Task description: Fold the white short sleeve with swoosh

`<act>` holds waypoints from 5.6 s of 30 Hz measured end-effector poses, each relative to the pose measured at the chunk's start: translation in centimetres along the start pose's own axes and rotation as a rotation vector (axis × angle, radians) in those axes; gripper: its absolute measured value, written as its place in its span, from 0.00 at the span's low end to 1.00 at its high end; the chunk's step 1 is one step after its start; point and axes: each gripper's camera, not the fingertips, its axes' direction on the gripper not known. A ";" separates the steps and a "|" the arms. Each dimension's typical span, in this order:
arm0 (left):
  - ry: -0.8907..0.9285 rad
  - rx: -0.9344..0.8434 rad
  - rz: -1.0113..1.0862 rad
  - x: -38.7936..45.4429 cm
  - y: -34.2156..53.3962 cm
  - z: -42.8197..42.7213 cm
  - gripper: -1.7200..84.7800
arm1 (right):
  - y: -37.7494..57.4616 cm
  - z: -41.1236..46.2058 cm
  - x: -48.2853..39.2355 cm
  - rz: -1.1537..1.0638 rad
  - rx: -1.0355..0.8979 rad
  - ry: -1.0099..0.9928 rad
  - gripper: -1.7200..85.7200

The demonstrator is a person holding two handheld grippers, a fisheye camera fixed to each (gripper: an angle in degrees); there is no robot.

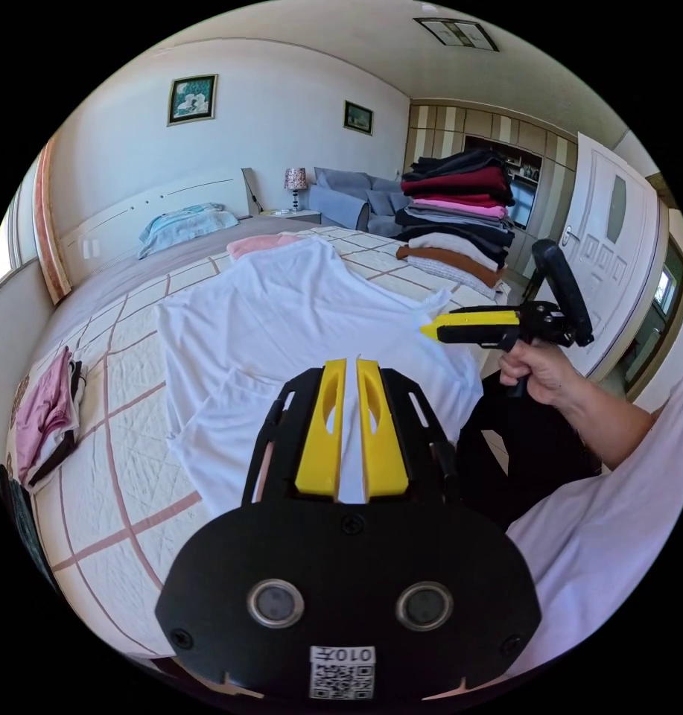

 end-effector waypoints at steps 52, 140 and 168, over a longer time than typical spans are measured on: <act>-0.031 -0.172 -0.068 -11.5 -1.4 4.8 0.08 | 1.3 4.9 -7.9 -0.087 -0.047 -0.105 0.10; -0.499 -0.261 0.978 17.6 20.0 1.7 0.07 | 13.1 4.8 -17.3 -0.217 -0.218 0.108 0.12; 0.379 -0.272 0.159 -8.0 -9.3 0.8 0.02 | 11.0 10.4 -25.2 -0.430 -0.141 0.611 0.13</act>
